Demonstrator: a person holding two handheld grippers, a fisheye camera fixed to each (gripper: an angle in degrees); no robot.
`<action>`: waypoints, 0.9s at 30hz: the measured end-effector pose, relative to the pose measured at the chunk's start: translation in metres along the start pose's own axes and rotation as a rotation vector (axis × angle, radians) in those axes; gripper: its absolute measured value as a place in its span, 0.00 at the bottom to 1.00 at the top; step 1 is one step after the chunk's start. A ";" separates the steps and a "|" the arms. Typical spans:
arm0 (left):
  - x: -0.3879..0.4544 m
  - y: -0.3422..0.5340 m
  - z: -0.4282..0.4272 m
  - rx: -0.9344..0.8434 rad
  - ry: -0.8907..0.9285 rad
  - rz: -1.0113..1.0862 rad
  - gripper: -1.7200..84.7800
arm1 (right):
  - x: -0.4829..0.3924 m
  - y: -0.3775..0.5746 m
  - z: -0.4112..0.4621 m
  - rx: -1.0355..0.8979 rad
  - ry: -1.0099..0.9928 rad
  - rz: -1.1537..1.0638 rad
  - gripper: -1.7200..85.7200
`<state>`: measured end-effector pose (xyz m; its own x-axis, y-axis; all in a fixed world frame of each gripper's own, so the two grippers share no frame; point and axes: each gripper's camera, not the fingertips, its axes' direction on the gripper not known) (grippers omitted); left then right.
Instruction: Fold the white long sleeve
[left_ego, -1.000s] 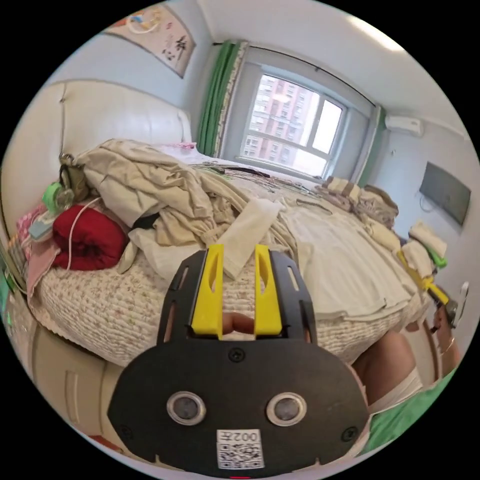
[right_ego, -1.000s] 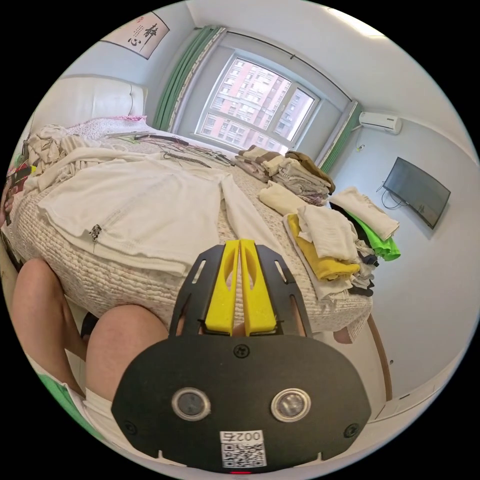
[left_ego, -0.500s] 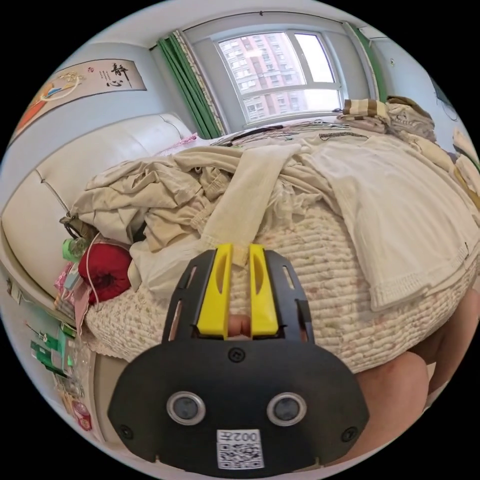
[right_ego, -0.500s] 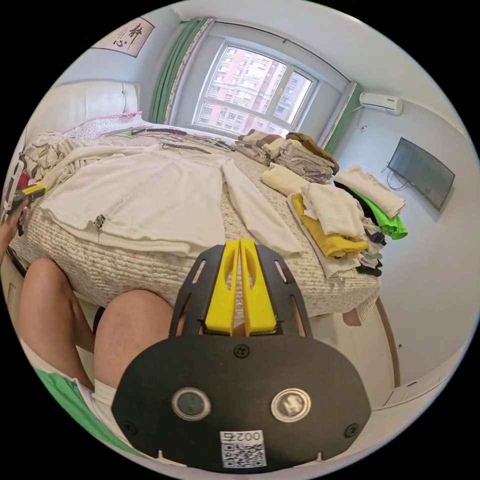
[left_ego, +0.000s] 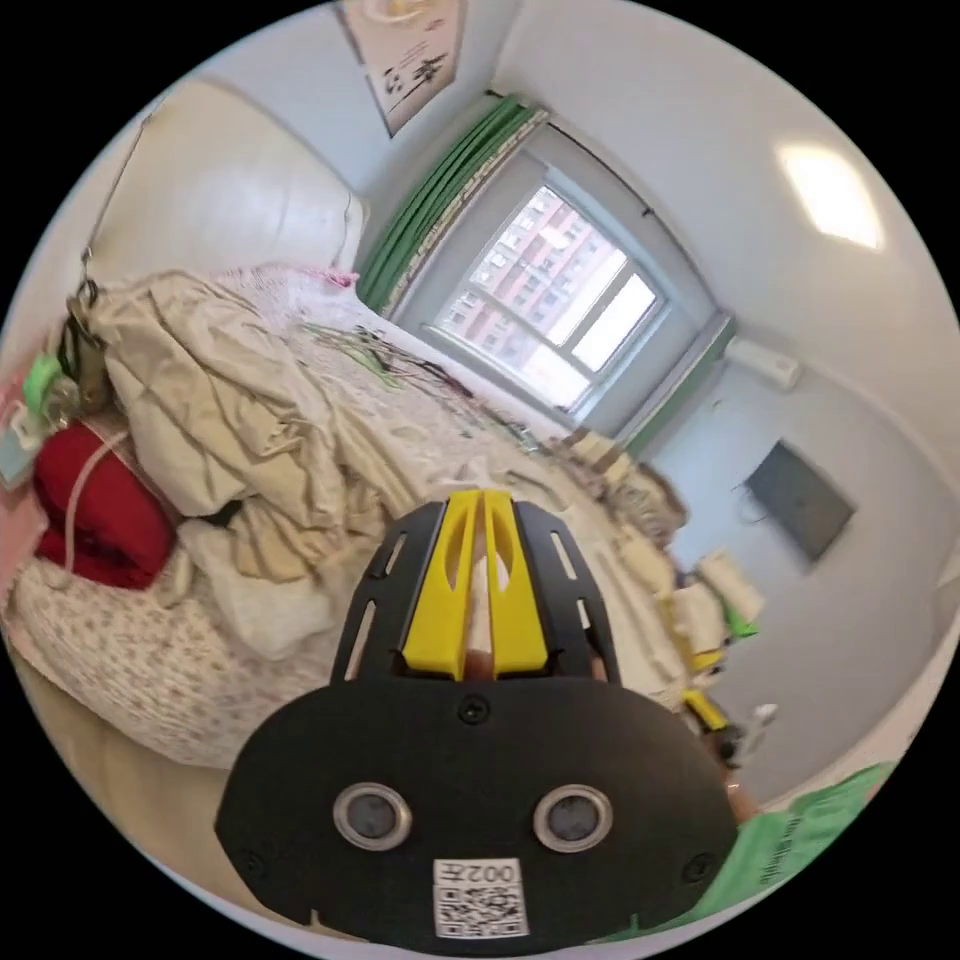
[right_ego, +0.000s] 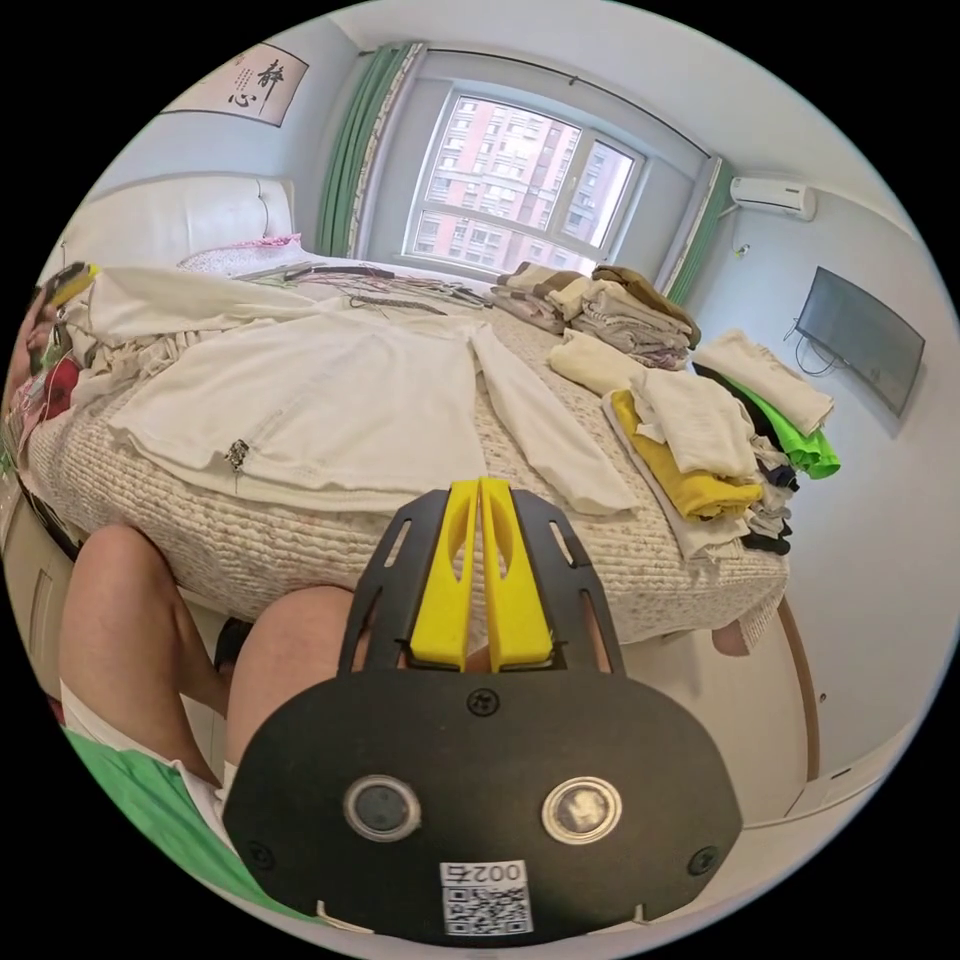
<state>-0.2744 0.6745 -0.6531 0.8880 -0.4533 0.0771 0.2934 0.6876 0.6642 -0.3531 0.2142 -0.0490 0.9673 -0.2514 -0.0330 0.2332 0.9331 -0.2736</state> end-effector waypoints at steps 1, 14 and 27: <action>0.003 -0.005 -0.002 0.006 0.089 -0.025 0.01 | 0.000 -0.002 -0.001 0.001 -0.001 -0.003 0.01; 0.077 0.030 0.068 -0.088 0.328 0.104 0.01 | 0.023 -0.051 -0.027 0.005 0.011 -0.019 0.01; 0.140 0.164 0.187 -0.072 0.224 0.318 0.01 | 0.028 -0.276 -0.037 0.126 -0.256 -0.209 0.07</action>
<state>-0.1687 0.6176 -0.3945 0.9915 -0.0821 0.1012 0.0083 0.8152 0.5791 -0.3943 -0.0595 -0.0105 0.8873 -0.3826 0.2575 0.4237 0.8968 -0.1274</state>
